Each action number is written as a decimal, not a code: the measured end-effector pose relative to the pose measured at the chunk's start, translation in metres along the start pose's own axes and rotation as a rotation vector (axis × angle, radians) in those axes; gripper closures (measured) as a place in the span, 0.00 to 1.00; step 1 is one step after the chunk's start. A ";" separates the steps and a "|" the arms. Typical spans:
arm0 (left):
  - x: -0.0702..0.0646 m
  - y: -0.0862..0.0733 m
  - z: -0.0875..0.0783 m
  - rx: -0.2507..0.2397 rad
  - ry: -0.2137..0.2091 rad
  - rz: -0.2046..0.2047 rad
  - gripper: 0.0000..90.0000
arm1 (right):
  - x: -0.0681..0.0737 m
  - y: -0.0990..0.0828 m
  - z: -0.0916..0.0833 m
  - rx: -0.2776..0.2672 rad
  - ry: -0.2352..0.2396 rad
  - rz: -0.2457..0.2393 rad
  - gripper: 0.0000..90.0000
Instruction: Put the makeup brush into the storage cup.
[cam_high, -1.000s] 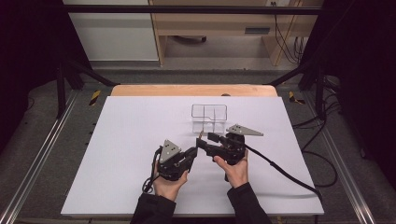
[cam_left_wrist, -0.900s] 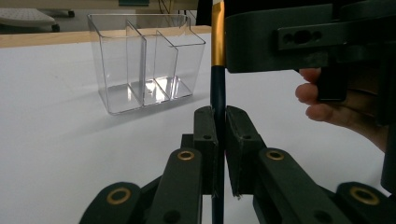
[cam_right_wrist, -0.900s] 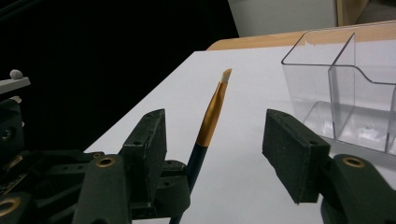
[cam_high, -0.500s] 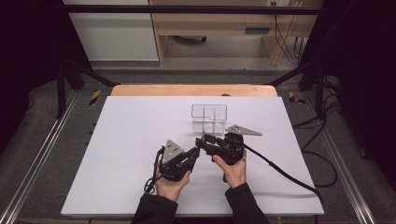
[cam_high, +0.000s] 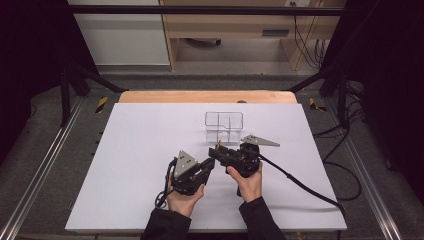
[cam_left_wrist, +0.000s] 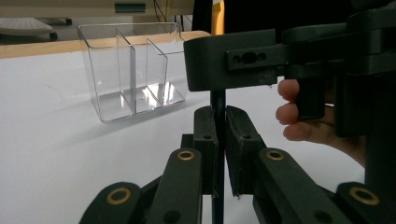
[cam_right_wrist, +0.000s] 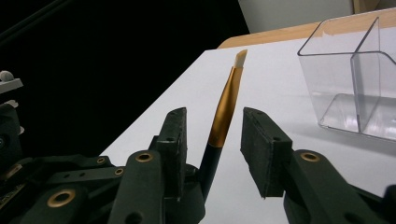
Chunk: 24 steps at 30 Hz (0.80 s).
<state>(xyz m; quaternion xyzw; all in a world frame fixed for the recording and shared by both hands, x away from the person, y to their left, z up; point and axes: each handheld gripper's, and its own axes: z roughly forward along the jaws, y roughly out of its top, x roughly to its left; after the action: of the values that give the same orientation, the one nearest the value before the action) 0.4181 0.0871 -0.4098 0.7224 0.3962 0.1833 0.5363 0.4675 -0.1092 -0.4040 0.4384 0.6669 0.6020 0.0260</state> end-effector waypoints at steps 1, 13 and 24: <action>0.000 0.000 0.000 0.001 0.000 0.000 0.92 | 0.000 0.000 0.000 -0.001 0.002 -0.003 0.69; -0.002 -0.001 0.000 -0.001 0.006 0.001 0.92 | 0.001 0.000 -0.001 -0.017 0.021 0.019 0.77; -0.001 -0.001 0.000 -0.003 0.011 0.000 0.92 | 0.000 0.000 -0.001 -0.014 0.030 0.034 0.84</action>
<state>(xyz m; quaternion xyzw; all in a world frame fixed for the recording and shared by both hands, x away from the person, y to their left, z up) 0.4170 0.0861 -0.4104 0.7207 0.3989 0.1878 0.5350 0.4670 -0.1094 -0.4034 0.4406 0.6552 0.6136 0.0089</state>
